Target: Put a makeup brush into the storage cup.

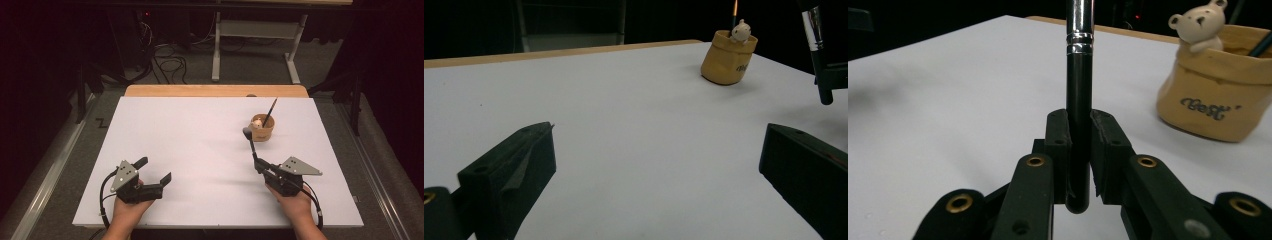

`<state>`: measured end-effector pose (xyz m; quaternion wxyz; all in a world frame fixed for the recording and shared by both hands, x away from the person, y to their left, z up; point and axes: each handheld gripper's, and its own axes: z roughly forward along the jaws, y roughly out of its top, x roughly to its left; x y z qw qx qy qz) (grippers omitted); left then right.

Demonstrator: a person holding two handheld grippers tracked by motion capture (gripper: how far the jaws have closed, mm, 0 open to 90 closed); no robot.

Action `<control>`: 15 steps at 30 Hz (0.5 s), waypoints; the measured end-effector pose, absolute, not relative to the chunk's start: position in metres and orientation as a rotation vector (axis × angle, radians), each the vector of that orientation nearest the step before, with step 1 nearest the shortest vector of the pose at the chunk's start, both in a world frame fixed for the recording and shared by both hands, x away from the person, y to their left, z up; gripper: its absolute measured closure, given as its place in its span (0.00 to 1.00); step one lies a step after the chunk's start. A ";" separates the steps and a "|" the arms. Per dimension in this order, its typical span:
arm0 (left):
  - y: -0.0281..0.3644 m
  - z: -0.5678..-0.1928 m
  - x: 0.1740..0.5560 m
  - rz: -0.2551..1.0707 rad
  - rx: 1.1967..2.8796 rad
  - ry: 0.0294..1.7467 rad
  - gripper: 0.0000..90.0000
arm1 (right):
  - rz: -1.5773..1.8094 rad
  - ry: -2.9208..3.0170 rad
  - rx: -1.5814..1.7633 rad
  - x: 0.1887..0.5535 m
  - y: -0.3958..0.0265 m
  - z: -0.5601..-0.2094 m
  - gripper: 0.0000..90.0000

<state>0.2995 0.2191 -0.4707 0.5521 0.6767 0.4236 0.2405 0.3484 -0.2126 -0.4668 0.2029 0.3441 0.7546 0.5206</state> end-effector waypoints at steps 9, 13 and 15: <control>0.203 -0.452 0.306 0.548 1.604 0.981 0.03 | 1.510 2.134 0.896 0.352 -0.208 -0.458 0.89; 0.199 -0.447 0.310 0.551 1.610 0.970 0.03 | 1.494 2.145 0.854 0.357 -0.207 -0.451 0.89; 0.196 -0.446 0.312 0.546 1.606 0.968 0.04 | 1.495 2.134 0.837 0.359 -0.204 -0.447 0.89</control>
